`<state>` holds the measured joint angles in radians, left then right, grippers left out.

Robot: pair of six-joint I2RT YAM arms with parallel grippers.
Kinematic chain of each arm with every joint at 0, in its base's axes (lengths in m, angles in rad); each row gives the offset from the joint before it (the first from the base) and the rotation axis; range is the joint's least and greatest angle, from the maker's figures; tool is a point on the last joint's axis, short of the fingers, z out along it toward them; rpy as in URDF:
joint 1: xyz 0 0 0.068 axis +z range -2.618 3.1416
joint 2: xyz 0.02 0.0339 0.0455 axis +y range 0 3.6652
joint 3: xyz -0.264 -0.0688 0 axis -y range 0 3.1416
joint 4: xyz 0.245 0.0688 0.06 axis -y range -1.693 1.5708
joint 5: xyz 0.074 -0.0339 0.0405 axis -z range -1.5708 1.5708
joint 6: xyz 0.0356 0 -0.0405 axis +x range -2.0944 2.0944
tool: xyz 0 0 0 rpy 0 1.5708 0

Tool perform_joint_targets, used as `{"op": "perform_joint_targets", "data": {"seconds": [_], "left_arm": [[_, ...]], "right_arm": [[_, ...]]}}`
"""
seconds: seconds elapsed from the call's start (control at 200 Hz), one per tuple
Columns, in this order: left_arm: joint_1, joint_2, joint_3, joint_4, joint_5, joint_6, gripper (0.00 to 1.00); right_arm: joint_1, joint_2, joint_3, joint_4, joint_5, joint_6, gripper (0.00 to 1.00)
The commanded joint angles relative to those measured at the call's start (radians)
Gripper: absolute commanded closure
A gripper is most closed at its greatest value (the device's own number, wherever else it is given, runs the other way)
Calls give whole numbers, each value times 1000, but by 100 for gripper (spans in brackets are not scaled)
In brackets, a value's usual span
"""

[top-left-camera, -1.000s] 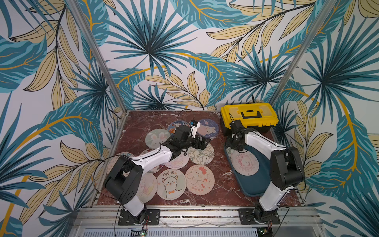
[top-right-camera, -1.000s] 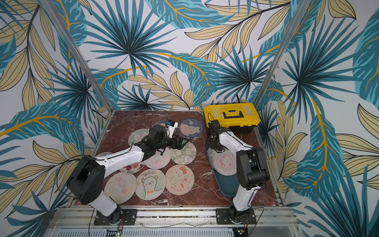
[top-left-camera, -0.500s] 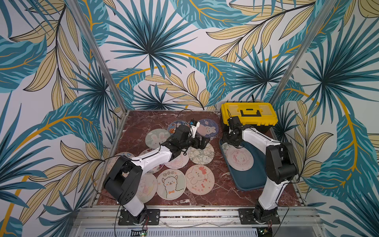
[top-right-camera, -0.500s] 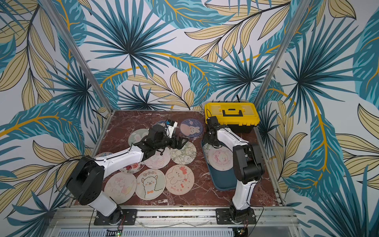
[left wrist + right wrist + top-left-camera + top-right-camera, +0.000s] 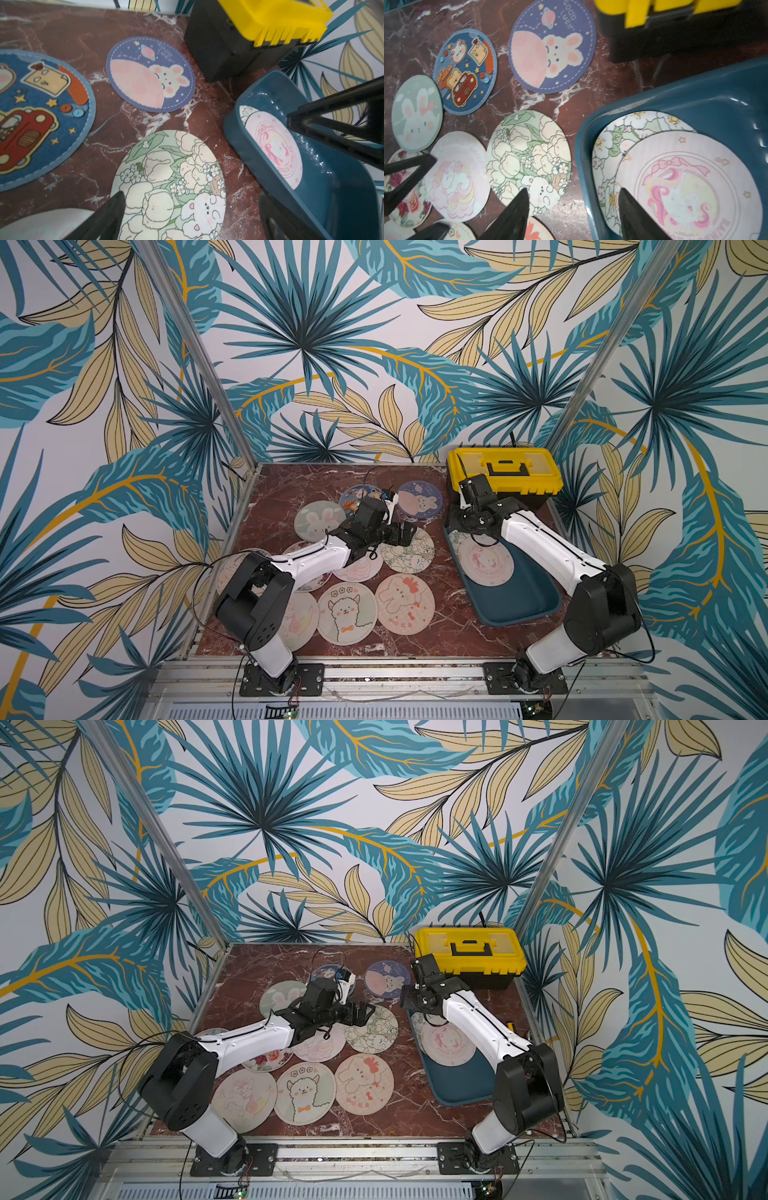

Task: Put the coasters into the storage box
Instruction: Move the storage box to the center of the board.

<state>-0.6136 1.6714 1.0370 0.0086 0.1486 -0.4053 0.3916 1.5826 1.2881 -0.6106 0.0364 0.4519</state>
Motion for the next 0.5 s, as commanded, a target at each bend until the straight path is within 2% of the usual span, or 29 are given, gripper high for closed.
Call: {"op": "perform_joint_targets", "data": {"seconds": [0.0, 0.225, 0.496], "left_arm": [[1, 40, 44, -129, -23, -11, 0], [-2, 97, 58, -175, -35, -18, 0], [6, 147, 57, -192, -9, -35, 0]], "right_arm": [[55, 23, -14, -5, -31, 9, 32], [115, 136, 25, 24, -58, 64, 32], [128, 220, 33, 45, -48, 135, 32]]}}
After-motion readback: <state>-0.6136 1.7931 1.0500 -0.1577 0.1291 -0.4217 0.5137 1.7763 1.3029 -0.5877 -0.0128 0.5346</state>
